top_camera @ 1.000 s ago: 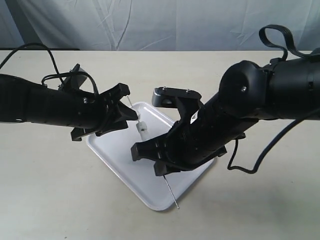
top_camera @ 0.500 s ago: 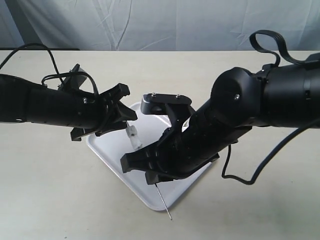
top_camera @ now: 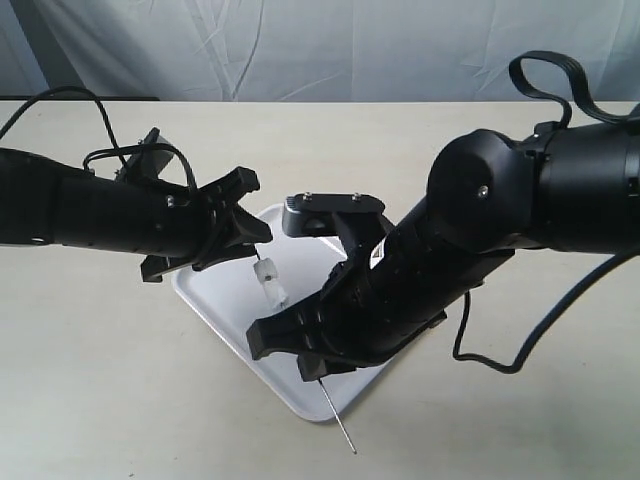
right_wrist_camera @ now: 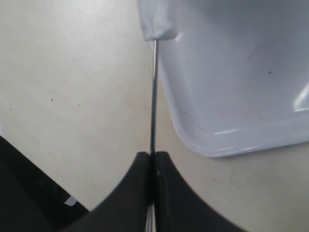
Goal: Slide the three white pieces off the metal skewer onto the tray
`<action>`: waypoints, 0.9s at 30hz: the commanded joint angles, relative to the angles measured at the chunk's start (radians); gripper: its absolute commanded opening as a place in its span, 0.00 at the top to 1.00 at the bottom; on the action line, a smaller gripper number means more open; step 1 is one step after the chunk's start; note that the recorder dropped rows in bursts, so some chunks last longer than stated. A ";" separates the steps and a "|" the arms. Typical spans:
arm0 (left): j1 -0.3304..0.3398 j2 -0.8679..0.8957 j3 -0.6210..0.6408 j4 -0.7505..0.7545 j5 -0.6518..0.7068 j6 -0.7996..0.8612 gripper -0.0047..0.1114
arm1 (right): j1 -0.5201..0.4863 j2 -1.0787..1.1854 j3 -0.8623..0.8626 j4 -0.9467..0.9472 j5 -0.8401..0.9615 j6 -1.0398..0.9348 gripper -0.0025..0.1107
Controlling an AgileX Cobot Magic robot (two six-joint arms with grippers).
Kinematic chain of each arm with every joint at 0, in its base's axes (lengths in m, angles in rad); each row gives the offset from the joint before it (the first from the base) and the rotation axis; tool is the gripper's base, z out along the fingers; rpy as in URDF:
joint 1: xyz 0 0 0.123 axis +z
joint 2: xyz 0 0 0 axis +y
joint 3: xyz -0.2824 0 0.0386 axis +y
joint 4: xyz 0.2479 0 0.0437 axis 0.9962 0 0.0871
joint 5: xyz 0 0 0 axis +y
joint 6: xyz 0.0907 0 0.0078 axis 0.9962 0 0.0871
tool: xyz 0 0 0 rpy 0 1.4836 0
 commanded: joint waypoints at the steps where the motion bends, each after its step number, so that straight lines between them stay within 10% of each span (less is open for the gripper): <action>1: -0.004 0.003 -0.007 -0.007 0.011 -0.001 0.82 | 0.002 -0.011 0.003 -0.014 0.015 -0.002 0.98; 27: -0.004 0.003 -0.009 -0.007 -0.163 0.000 0.85 | 0.002 -0.041 0.003 -0.087 0.369 0.026 0.98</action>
